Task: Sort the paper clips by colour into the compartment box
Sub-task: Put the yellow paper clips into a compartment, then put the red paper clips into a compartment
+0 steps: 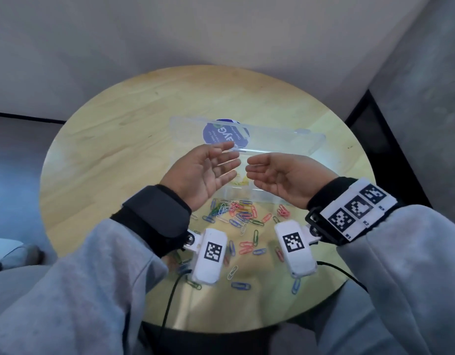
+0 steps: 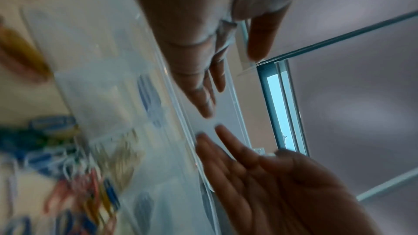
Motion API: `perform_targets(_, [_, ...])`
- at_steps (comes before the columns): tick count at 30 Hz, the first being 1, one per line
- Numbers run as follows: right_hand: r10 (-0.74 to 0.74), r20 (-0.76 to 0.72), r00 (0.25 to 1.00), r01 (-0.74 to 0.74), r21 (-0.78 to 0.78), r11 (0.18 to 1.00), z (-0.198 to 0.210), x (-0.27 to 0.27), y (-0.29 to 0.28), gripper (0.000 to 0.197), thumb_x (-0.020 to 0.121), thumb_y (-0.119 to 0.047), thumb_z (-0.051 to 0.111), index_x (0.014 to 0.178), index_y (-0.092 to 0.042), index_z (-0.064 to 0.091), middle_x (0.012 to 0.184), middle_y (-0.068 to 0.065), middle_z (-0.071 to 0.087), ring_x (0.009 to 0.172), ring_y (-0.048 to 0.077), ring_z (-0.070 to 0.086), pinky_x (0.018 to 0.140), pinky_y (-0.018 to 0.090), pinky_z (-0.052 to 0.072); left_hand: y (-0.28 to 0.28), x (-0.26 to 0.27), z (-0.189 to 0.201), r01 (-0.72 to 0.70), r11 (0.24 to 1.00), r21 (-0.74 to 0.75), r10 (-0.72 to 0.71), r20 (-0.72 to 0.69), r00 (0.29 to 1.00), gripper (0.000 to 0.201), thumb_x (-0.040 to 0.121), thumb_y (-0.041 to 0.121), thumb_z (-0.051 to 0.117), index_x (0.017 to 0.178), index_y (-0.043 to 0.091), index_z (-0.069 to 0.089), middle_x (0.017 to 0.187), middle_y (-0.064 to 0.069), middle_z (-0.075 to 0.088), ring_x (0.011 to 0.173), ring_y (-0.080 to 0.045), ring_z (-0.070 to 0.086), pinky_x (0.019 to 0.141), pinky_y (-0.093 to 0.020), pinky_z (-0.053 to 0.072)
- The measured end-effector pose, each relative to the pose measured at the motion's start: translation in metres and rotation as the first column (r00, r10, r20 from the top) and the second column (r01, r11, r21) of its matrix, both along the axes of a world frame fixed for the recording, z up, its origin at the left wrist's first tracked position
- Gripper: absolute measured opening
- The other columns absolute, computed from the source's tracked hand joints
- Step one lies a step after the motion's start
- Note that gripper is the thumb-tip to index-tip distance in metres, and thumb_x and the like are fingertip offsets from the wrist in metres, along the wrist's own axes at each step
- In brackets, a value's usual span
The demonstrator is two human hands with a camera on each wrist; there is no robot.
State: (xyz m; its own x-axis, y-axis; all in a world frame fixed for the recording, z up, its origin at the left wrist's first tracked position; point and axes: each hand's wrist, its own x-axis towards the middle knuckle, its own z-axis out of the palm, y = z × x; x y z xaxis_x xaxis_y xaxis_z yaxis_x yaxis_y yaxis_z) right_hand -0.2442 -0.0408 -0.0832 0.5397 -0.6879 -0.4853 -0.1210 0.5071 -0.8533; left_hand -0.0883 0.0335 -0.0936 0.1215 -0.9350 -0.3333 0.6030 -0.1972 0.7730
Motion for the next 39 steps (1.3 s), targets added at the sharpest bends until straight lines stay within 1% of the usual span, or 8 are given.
perform_targets(3, [0.086,-0.132,0.988,-0.102,-0.12,0.987,0.001,-0.016,0.007,0.027,0.09,0.008,0.036,0.087,-0.007,0.058,0.083,0.01,0.061,0.071,0.017,0.061,0.068,0.024,0.053,0.007,0.004,0.002,0.059,0.994,0.093,-0.082,0.254,0.964,0.023,0.092,0.008,0.036,0.092,0.01,0.059,0.081,-0.008,0.058,0.059,-0.012,0.063,0.052,-0.016,0.052])
perform_targets(6, [0.157,-0.329,0.931,-0.23,-0.197,0.953,-0.005,-0.033,0.017,0.025,0.09,0.009,0.039,0.082,-0.008,0.056,0.075,0.009,0.058,0.062,0.015,0.057,0.058,0.022,0.05,0.015,-0.002,-0.001,0.19,0.953,0.237,-0.289,0.51,0.81,0.018,0.091,0.007,0.042,0.084,0.012,0.057,0.068,-0.004,0.051,0.041,-0.008,0.051,0.04,-0.014,0.041])
perform_targets(11, [0.092,-0.743,0.663,-0.453,-0.301,0.839,-0.025,-0.058,0.021,0.006,0.086,-0.018,0.06,0.082,-0.014,0.063,0.076,0.002,0.063,0.074,0.019,0.061,0.082,0.038,0.054,0.024,-0.015,-0.015,0.254,0.883,0.395,-0.462,0.824,0.327,0.007,0.087,0.017,0.053,0.086,0.022,0.058,0.073,0.002,0.055,0.062,-0.015,0.053,0.062,-0.025,0.044])
perform_targets(14, [-0.08,-0.837,0.542,-0.472,-0.382,0.794,-0.029,-0.067,0.018,0.02,0.084,-0.03,0.063,0.096,-0.014,0.065,0.091,0.003,0.064,0.084,0.019,0.059,0.079,0.032,0.048,0.025,-0.029,-0.013,0.215,0.889,0.404,-0.41,0.912,-0.017,0.017,0.086,0.025,0.052,0.1,0.025,0.061,0.084,0.007,0.056,0.076,-0.014,0.052,0.064,-0.025,0.04])
perform_targets(18, [-0.072,-0.88,0.47,-0.515,-0.339,0.787,-0.042,-0.068,0.02,0.038,0.086,-0.022,0.057,0.123,-0.02,0.057,0.12,0.002,0.06,0.104,0.02,0.057,0.085,0.026,0.044,0.013,-0.05,-0.016,0.206,0.865,0.457,-0.376,0.863,-0.337,0.03,0.088,0.02,0.047,0.116,0.021,0.059,0.113,0.001,0.059,0.103,-0.02,0.056,0.078,-0.028,0.042])
perform_targets(22, [-0.029,-0.917,0.398,-0.66,-0.308,0.685,-0.051,-0.063,0.019,0.042,0.088,-0.014,0.048,0.129,-0.021,0.054,0.126,0.005,0.052,0.114,0.024,0.054,0.095,0.029,0.042,0.0,-0.069,-0.028,0.183,0.789,0.586,-0.405,0.72,-0.564,0.036,0.09,0.005,0.042,0.121,0.014,0.058,0.119,-0.007,0.058,0.104,-0.026,0.059,0.066,-0.029,0.035])
perform_targets(27, [-0.034,-0.923,0.382,-0.748,-0.331,0.574,-0.055,-0.058,0.018,0.035,0.088,-0.008,0.047,0.119,-0.018,0.06,0.12,0.008,0.052,0.109,0.027,0.056,0.09,0.031,0.045,-0.01,-0.075,-0.032,0.153,0.721,0.676,-0.457,0.63,-0.627,0.032,0.09,0.003,0.043,0.118,0.008,0.06,0.119,-0.009,0.06,0.099,-0.027,0.058,0.071,-0.026,0.034])
perform_targets(39, [-0.017,-0.948,0.319,-0.81,-0.282,0.514,-0.058,-0.056,0.017,0.02,0.088,-0.01,0.052,0.103,-0.008,0.065,0.11,0.009,0.062,0.095,0.025,0.06,0.082,0.03,0.049,-0.006,-0.061,-0.036,0.169,0.751,0.638,-0.5,0.717,-0.486,0.008,0.084,0.02,0.059,0.078,0.022,0.055,0.082,0.005,0.054,0.079,-0.018,0.051,0.049,-0.021,0.027])
